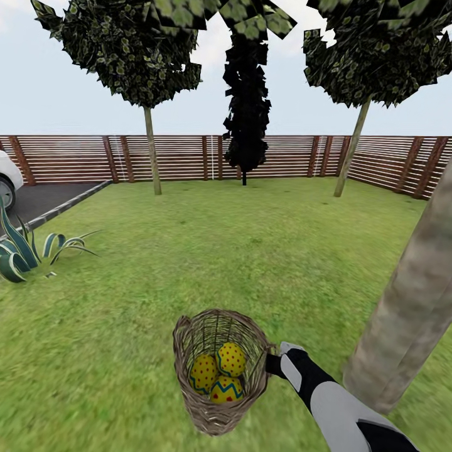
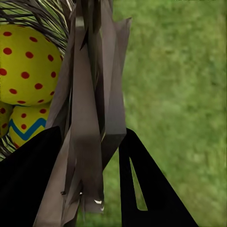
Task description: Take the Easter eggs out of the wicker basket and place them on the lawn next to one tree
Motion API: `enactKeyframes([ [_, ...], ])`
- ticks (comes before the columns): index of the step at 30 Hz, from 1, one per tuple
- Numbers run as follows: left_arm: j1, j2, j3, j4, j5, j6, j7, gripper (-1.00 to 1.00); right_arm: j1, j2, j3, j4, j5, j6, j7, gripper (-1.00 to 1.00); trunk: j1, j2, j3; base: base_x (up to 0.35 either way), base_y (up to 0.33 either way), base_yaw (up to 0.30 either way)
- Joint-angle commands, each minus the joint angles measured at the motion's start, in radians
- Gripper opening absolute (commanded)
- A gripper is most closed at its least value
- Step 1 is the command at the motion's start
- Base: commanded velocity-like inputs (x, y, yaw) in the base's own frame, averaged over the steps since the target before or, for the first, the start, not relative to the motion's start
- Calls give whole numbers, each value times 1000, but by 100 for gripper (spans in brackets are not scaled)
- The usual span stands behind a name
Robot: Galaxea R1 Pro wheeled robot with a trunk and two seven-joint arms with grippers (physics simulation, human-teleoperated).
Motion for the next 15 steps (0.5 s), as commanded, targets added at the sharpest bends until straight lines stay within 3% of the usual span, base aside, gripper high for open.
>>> enactKeyframes([
  [1,0,0,2,-33,8,17,-3,100,-1,1,-2,-3,-12,4,-6,-100,4,-8,-5,0,0,0],
  [15,0,12,7,-101,14,184,-6,100,-1,0,-2,-3,-12,5,-5,-100,58,-106,-48,0,0,0],
])
